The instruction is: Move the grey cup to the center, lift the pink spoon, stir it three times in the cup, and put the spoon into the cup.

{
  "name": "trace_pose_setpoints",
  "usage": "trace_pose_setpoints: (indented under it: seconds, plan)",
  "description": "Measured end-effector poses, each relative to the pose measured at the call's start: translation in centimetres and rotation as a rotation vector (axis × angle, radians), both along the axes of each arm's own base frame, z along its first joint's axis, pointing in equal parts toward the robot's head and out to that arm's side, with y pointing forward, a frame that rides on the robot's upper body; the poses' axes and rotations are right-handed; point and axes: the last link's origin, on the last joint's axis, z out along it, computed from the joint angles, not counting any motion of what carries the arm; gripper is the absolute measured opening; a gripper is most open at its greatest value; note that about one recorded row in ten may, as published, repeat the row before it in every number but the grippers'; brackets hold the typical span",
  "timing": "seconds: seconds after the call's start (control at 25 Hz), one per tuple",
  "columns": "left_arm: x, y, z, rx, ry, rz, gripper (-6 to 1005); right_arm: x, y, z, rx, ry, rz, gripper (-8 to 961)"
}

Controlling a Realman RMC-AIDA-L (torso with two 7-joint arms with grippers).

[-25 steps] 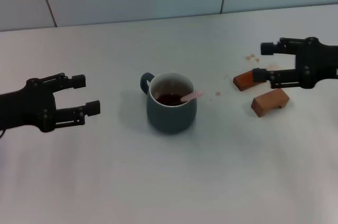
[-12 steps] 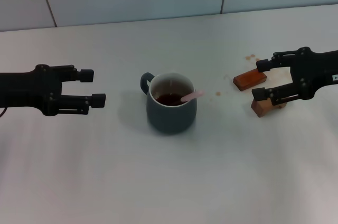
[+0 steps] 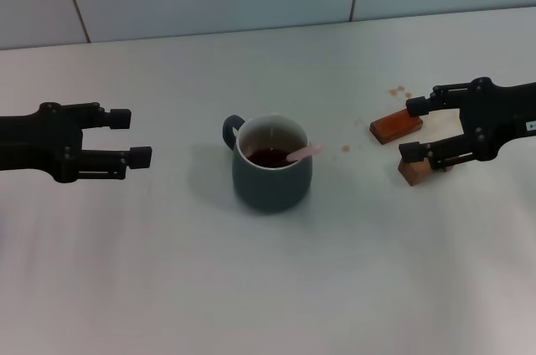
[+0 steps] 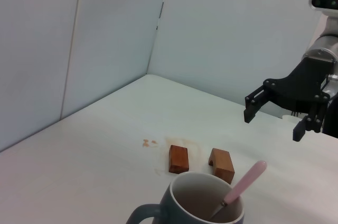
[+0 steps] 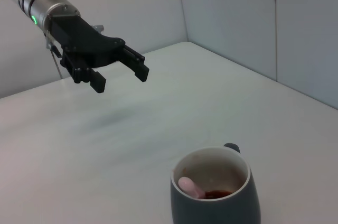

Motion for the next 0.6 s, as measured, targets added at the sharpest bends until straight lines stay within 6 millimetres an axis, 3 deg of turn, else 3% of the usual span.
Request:
trace_pose_setpoints:
  seconds: [0.6]
  plan:
    - [0.08,0.02,-0.09,-0.005,0.01,-0.01,829,-0.33,0.18,-0.15,-0.005,-0.002,0.011,836]
